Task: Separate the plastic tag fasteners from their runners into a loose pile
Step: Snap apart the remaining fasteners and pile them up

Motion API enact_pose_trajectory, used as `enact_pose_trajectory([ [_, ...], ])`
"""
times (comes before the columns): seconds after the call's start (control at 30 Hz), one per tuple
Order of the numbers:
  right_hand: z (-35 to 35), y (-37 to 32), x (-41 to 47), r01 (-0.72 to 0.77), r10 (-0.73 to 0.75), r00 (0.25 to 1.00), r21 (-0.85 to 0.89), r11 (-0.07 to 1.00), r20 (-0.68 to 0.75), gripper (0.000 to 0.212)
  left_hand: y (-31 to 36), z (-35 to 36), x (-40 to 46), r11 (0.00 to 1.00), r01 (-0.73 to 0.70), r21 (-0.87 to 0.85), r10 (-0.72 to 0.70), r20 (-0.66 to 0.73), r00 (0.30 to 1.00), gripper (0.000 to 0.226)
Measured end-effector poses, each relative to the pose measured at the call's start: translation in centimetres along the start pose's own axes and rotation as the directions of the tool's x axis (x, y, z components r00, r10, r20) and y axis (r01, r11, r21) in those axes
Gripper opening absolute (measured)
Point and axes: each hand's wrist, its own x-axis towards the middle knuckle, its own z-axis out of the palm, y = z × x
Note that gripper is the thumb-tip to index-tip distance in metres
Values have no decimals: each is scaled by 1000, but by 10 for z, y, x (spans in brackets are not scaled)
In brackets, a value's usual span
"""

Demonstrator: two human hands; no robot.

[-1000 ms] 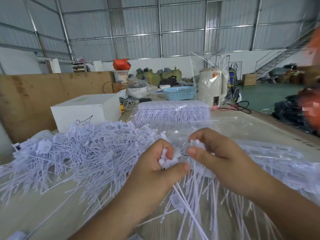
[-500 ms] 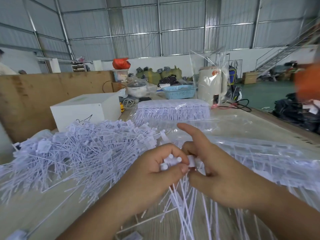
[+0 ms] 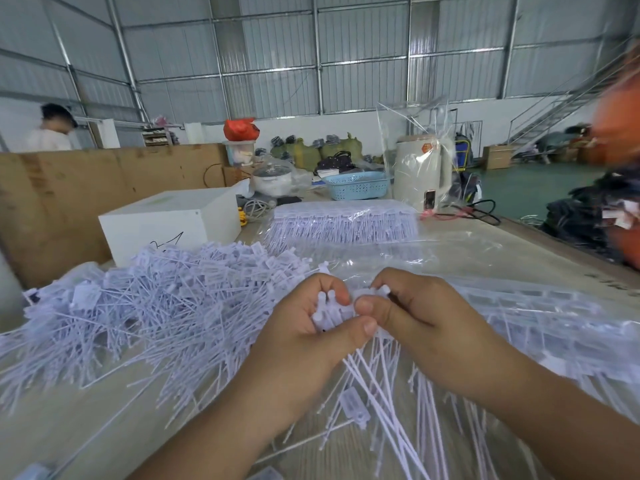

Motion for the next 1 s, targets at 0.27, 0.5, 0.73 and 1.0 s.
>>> enact_pose_trajectory([
  [0.27, 5, -2, 3, -71, 36, 959, -117, 991, -282, 43, 3, 0, -1, 992, 76, -105, -86, -96, 992, 29],
  [0.5, -17, -1, -2, -100, 112, 992, 173, 980, -61, 36, 7, -6, -3, 999, 37, 7, -37, -51, 998, 10],
  [0.73, -8, -2, -8, -31, 17, 977, 62, 998, 213, 73, 10, -9, -2, 993, 95, 76, -101, 81, 992, 34],
  [1.0, 2, 0, -10, -43, 16, 957, 87, 995, 290, 92, 3, -14, 0, 985, 65, 157, -117, 346, 931, 16],
])
